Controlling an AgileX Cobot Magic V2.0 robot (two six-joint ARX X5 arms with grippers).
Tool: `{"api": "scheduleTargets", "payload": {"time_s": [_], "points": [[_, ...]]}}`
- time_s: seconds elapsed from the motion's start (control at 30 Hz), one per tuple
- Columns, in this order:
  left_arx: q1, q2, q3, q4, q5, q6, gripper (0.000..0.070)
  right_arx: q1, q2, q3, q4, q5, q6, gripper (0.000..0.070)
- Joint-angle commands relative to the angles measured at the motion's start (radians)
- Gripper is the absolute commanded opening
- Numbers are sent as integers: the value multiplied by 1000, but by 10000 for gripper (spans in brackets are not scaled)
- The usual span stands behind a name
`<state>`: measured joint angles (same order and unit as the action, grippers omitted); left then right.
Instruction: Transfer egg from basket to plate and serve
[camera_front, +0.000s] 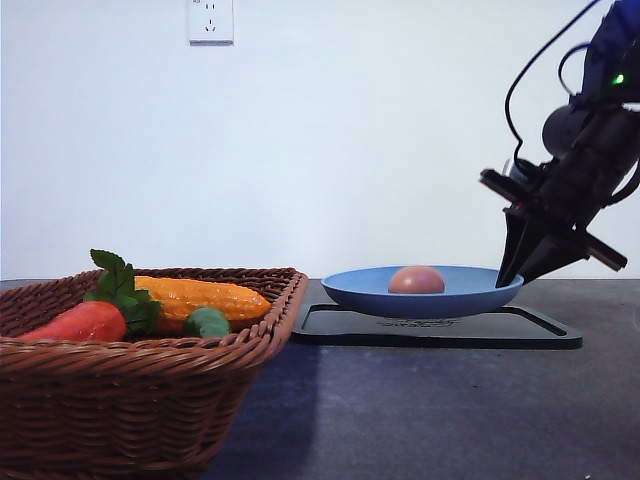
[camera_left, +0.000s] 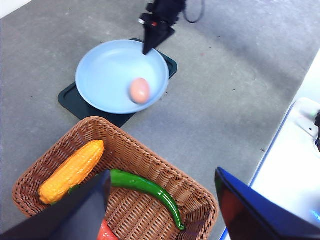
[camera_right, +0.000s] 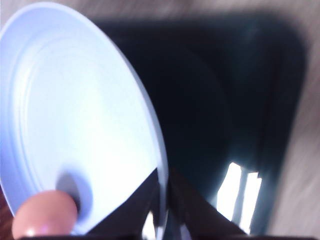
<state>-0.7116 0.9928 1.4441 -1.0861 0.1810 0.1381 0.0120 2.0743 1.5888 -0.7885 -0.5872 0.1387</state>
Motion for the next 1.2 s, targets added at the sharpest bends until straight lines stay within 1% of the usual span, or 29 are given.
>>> {"api": "scheduleTargets", "payload": {"time_s": [0.0,0.1,0.2,0.27,0.4,0.47,0.6,0.73,0.87,0.9,0.97,1.07,1.17], "points": [[-6,8,21,11,-3,-9,426,-3,42,39,-6,-1,11,0],[-6,8,21,10,-3,-17,426,-3,70,56,-4,42,7,0],[-6,9,21,10,-3,-27,426,-3,83,58,-5,41,-4,0],[-6,9,21,10,-3,-27,426,-3,86,58,-5,38,-9,23],[-6,10,21,11,-3,-28,426,-3,86,59,-5,39,-8,171],[-5,15,21,14,-3,-32,426,-3,86,61,-7,40,-9,230],[-6,30,21,18,-3,-42,426,-8,82,71,-28,43,-21,232],[-6,55,21,41,-3,-38,426,-23,75,121,-123,54,-43,231],[-5,89,21,82,-9,-40,418,-37,39,175,-238,126,-73,219],[-5,99,21,93,-30,-47,398,-40,26,184,-264,159,-77,193],[1,124,21,120,-104,-61,325,-42,-13,192,-307,228,-91,135],[17,164,21,155,-222,-67,172,-40,-87,191,-339,306,-99,68],[43,210,21,186,-254,-68,24,-17,-164,191,-344,332,-102,14]]}}
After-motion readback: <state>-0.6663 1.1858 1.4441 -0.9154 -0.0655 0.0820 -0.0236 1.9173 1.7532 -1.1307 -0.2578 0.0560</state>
